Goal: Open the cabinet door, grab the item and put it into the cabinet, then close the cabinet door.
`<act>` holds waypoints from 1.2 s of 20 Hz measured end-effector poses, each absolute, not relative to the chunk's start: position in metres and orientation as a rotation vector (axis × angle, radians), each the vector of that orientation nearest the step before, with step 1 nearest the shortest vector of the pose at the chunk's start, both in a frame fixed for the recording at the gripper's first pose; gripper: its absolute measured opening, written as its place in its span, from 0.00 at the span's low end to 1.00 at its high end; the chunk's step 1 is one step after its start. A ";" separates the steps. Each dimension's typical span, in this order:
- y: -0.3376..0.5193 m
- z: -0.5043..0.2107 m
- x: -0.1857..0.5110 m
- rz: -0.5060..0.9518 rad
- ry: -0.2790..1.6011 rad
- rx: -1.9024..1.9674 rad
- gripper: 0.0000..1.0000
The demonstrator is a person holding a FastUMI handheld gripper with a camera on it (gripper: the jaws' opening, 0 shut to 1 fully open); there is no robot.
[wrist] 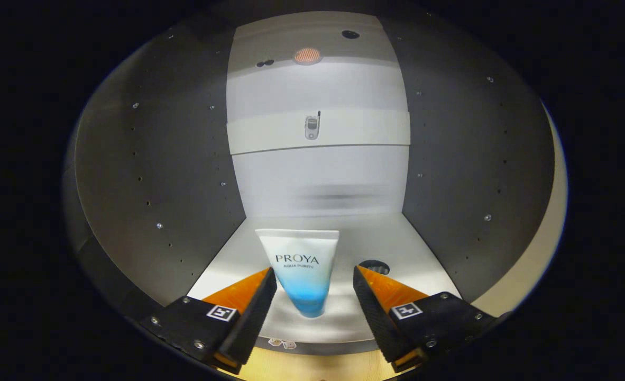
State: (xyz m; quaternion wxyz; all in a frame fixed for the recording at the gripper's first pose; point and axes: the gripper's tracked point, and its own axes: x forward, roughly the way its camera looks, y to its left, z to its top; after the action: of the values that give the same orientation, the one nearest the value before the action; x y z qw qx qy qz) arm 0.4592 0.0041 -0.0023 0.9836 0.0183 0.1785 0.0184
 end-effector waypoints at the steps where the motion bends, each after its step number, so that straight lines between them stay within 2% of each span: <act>1: 0.003 0.004 0.456 0.031 0.343 0.029 0.94; 7: -0.003 0.042 0.401 0.029 0.237 -0.010 0.94; 14: -0.005 0.077 0.294 0.051 0.116 -0.021 0.94; 24: -0.032 0.100 0.155 0.047 0.037 0.007 0.94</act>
State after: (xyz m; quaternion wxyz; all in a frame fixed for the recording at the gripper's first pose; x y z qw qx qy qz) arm 0.1552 -0.0318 0.0999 0.9995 0.0034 0.0183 0.0236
